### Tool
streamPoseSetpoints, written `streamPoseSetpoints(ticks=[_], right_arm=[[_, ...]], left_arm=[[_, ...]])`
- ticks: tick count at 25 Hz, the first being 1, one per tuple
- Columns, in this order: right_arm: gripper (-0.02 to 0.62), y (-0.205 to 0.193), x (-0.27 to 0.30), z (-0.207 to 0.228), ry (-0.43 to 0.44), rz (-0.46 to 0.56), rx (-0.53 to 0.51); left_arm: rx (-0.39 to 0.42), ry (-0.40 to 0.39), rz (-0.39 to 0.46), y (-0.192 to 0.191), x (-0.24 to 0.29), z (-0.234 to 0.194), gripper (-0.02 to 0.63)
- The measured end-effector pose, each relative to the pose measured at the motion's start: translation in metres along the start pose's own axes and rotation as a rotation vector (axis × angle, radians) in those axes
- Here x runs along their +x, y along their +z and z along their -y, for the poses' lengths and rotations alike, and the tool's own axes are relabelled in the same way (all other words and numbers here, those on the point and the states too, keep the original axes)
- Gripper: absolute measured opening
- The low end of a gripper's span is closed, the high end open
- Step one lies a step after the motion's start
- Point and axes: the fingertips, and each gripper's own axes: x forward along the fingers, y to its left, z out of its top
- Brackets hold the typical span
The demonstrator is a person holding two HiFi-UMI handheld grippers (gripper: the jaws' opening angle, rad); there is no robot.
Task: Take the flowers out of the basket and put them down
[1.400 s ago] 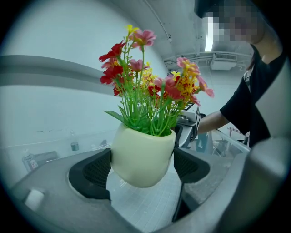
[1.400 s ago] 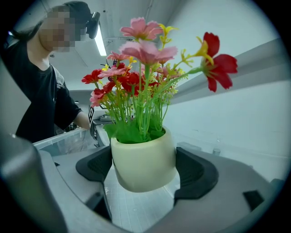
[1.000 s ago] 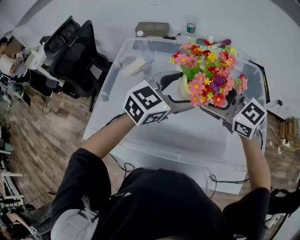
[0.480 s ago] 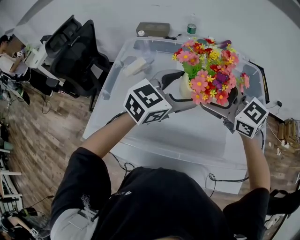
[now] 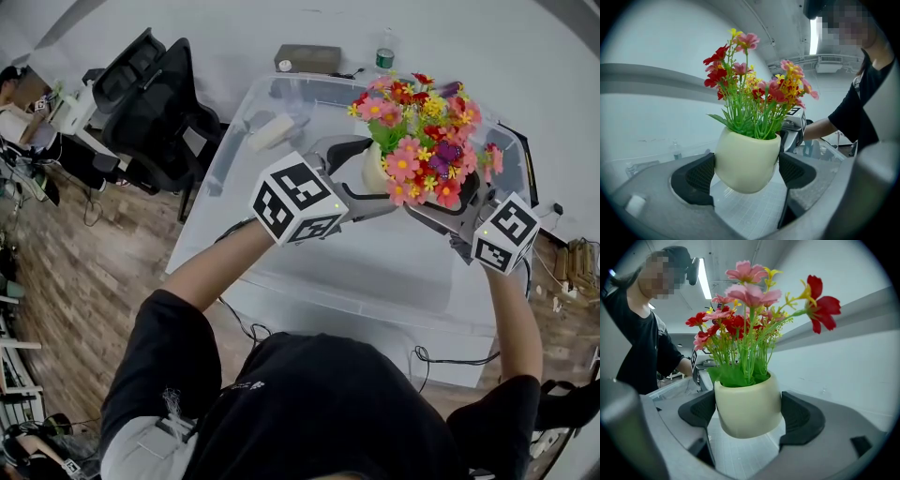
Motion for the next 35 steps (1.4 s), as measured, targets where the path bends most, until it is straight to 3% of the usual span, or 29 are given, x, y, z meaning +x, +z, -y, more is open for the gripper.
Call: streamPoseSetpoints(ticks=[35], right_arm=[[0.443, 0.045, -0.005, -0.039, 0.051, 0.048, -0.031]], left_arm=[[0.019, 0.074, 0.034, 0.034, -0.045, 0.025, 0.439]])
